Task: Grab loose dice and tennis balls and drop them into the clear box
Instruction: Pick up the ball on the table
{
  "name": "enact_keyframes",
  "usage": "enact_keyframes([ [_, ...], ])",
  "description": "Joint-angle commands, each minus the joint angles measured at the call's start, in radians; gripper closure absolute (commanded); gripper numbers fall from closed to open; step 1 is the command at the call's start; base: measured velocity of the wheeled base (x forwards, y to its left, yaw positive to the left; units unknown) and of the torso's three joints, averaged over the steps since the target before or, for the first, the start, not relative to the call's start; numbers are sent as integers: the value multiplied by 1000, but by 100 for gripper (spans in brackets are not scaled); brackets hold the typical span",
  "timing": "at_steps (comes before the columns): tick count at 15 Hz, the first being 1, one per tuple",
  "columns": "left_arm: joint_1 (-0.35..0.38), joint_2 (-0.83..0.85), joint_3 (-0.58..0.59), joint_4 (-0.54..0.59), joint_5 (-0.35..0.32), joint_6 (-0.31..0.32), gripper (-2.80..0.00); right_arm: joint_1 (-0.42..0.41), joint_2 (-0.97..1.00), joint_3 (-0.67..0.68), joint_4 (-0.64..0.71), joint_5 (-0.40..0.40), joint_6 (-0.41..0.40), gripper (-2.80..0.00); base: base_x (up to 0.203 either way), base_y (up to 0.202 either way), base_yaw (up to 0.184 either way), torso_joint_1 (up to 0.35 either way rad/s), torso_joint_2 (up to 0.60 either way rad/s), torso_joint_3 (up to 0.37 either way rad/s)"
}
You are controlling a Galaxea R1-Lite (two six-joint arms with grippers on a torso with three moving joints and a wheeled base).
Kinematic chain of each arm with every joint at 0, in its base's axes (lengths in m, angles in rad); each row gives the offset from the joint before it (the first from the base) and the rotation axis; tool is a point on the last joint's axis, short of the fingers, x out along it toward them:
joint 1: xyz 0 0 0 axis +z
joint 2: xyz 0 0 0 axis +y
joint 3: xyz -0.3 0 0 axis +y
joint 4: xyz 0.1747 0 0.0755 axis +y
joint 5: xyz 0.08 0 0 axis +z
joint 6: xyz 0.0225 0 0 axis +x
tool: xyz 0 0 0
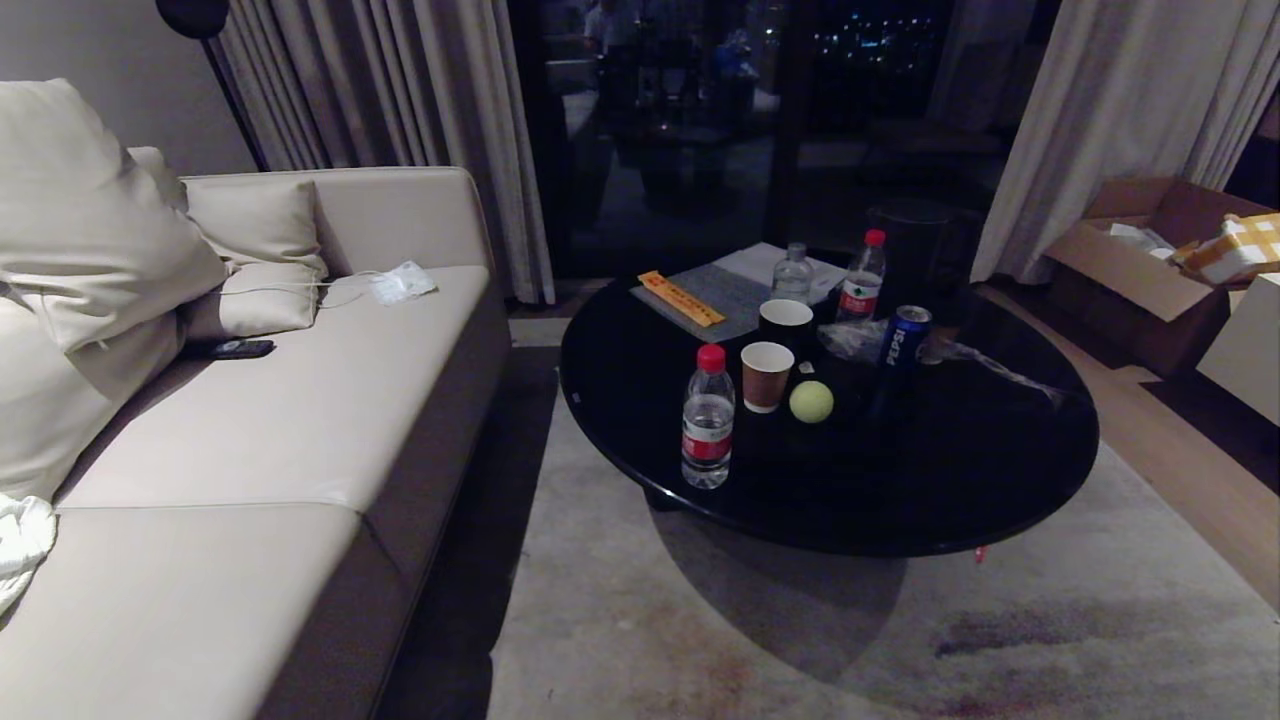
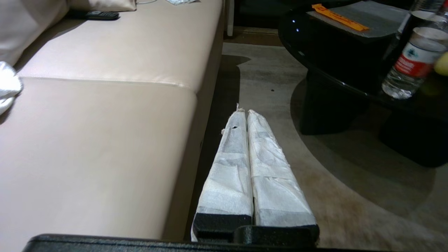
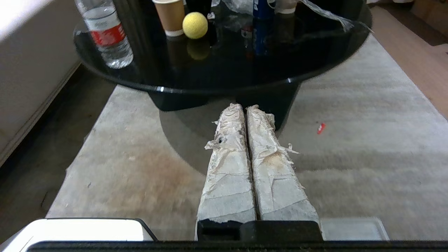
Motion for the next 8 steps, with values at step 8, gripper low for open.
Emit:
enact_keyframes([
  [8,0,2,2,0,0,-1,0,0,1,0,1,0,0,0,183,0,-1,2,5,2],
])
